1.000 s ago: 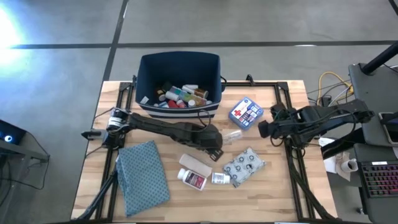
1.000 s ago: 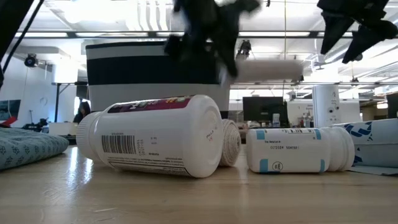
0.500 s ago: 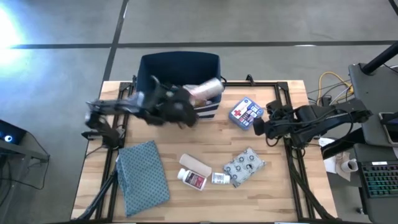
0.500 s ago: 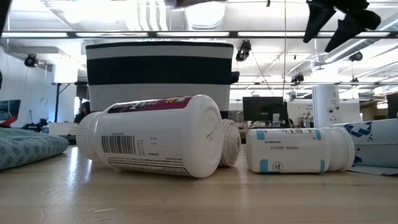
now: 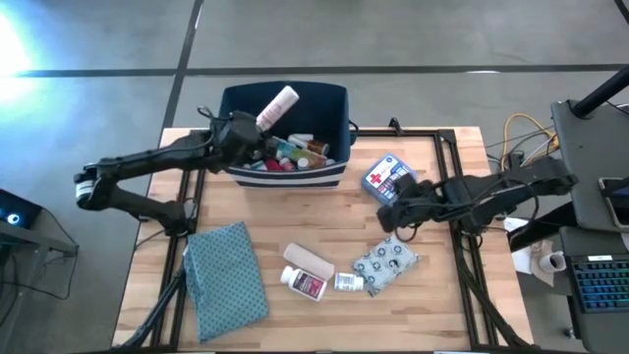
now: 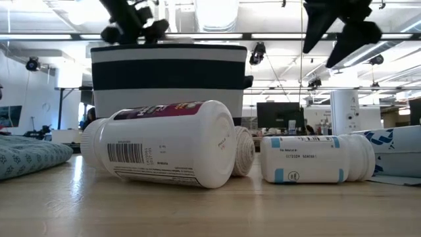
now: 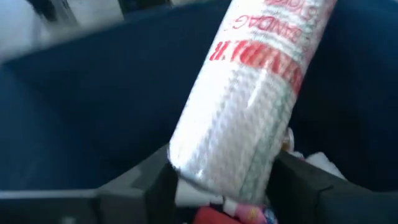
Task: Pick & place medical supplies in basket/bin
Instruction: Put the brown bandage into the blue bin
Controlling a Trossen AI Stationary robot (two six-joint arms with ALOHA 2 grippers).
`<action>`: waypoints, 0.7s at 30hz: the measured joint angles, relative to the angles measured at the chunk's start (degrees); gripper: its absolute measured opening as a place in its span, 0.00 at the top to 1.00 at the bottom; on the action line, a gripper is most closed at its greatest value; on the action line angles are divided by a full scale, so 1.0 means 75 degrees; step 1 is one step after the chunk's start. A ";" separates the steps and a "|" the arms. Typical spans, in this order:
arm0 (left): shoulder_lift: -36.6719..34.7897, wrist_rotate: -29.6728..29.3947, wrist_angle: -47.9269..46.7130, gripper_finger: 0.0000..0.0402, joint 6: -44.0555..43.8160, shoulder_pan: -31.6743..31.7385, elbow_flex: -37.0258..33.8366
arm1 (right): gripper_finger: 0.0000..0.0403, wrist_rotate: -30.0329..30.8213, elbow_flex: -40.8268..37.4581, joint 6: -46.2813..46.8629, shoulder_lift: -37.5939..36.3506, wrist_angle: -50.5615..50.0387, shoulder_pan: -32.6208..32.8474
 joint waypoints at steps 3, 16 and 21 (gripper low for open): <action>-0.0161 0.0661 -0.0015 0.41 -0.0361 0.0303 -0.0435 | 0.10 -0.0552 -0.0004 -0.0549 0.0280 0.0680 -0.0047; -0.1788 0.1804 -0.0202 0.28 -0.0938 -0.0971 -0.0179 | 0.10 -0.2130 -0.0009 -0.2323 0.2247 0.4040 -0.0510; -0.2132 0.1763 -0.0244 0.28 -0.1740 -0.1849 -0.0226 | 0.10 -0.2944 -0.0006 -0.2784 0.3249 0.4927 -0.0641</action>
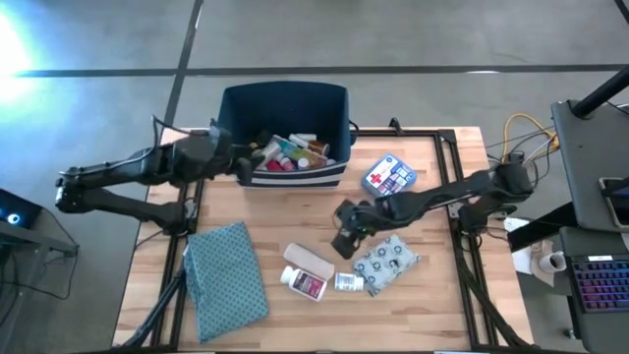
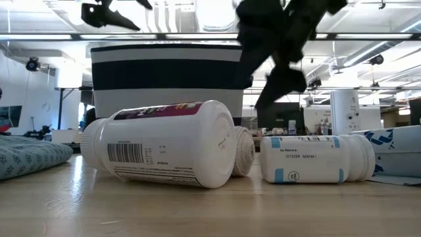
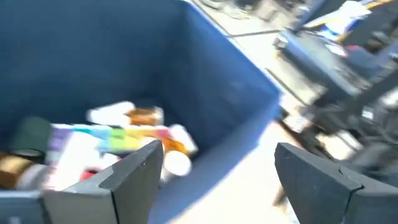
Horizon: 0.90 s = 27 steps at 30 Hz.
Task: Pick & place medical supplies in basket/bin
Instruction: Put the brown bandage into the blue bin
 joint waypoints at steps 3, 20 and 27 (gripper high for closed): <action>0.0020 -0.0021 -0.0020 0.28 -0.0096 -0.0617 -0.0061 | 0.10 -0.0110 0.0218 -0.0356 0.0605 0.0155 0.0082; 0.1159 -0.0040 0.0009 0.28 -0.1552 -0.2434 -0.0084 | 0.10 -0.0730 0.2692 -0.0850 0.3241 -0.0037 0.0483; 0.1373 -0.0119 0.0000 0.28 -0.2086 -0.2733 -0.0089 | 0.10 -0.0710 0.3581 -0.1065 0.3867 -0.0320 0.0597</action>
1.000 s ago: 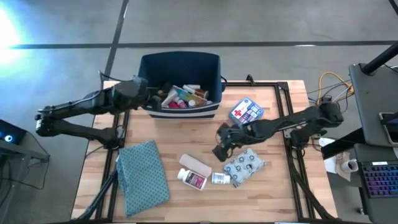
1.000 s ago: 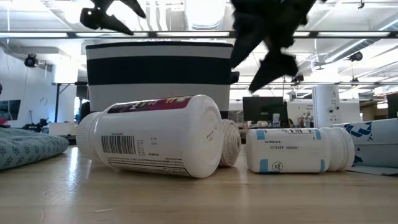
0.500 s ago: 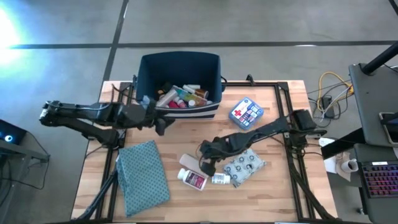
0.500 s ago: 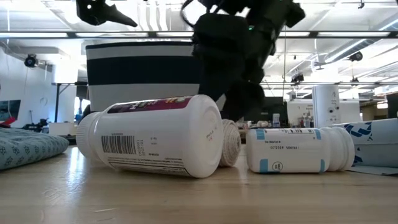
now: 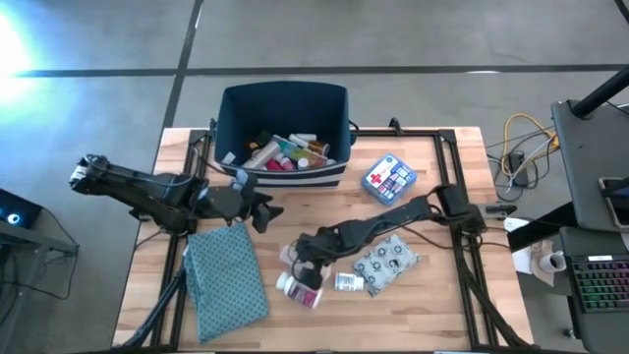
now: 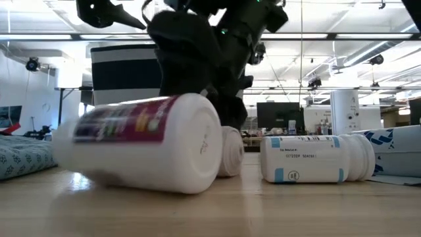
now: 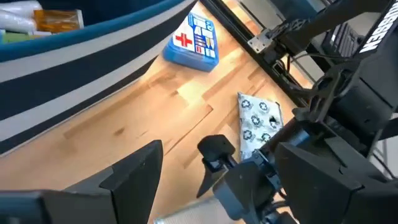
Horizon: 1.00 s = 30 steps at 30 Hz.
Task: Pick & place medical supplies in basket/bin
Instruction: Put the brown bandage into the blue bin
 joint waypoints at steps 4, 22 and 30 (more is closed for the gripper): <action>0.0022 -0.0123 -0.0146 0.28 0.0402 -0.0016 -0.0007 | 0.10 0.0056 0.0190 0.0020 0.0281 -0.0228 -0.0003; -0.1124 -0.0542 -0.3311 0.28 0.0435 -0.0013 -0.0169 | 0.29 0.0955 0.0260 0.0304 0.0526 -0.0343 -0.0303; -0.1290 0.0030 -0.3216 0.28 -0.0583 -0.0140 -0.1191 | 0.58 0.1309 0.0593 0.0035 0.0103 -0.0487 -0.0581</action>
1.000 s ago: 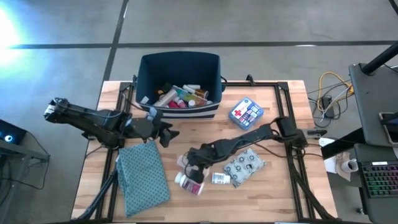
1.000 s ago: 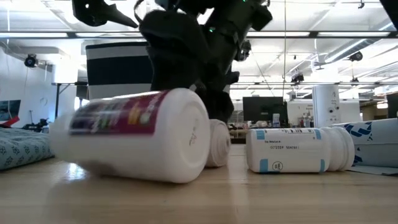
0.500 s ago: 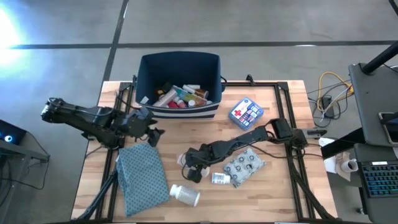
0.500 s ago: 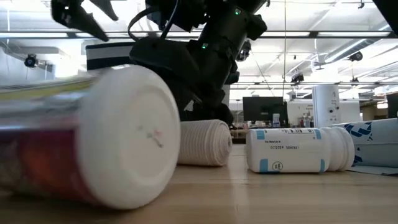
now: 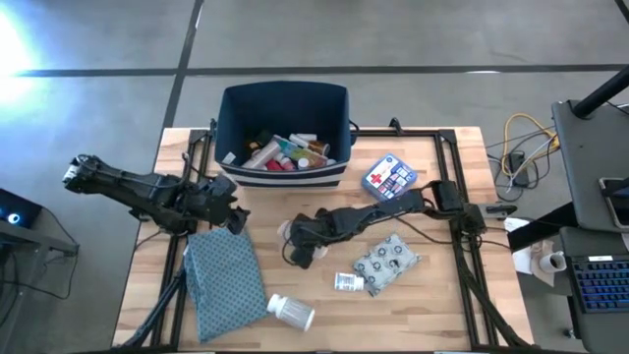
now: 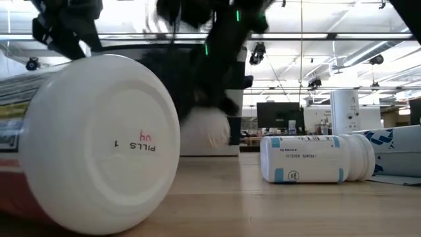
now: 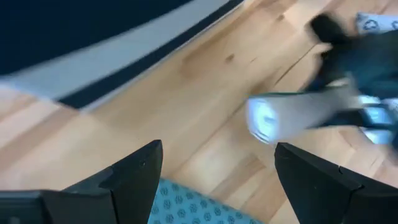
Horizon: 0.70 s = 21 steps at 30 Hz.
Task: Pick & place medical supplies in basket/bin
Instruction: Put the brown bandage into the blue bin
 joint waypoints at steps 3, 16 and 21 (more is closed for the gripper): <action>-0.0043 0.0079 0.0022 0.28 -0.0482 -0.0132 -0.0191 | 0.65 0.0105 0.0443 -0.0722 -0.0441 0.0086 0.0028; -0.0159 0.0047 0.0180 0.28 -0.1678 -0.1119 0.0080 | 0.64 0.2547 0.3017 -0.3634 -0.1621 -0.0643 -0.0846; 0.0153 0.0056 0.0975 0.28 -0.1822 -0.1247 0.0077 | 0.64 0.2354 0.3434 -0.3423 -0.1532 -0.0969 -0.2140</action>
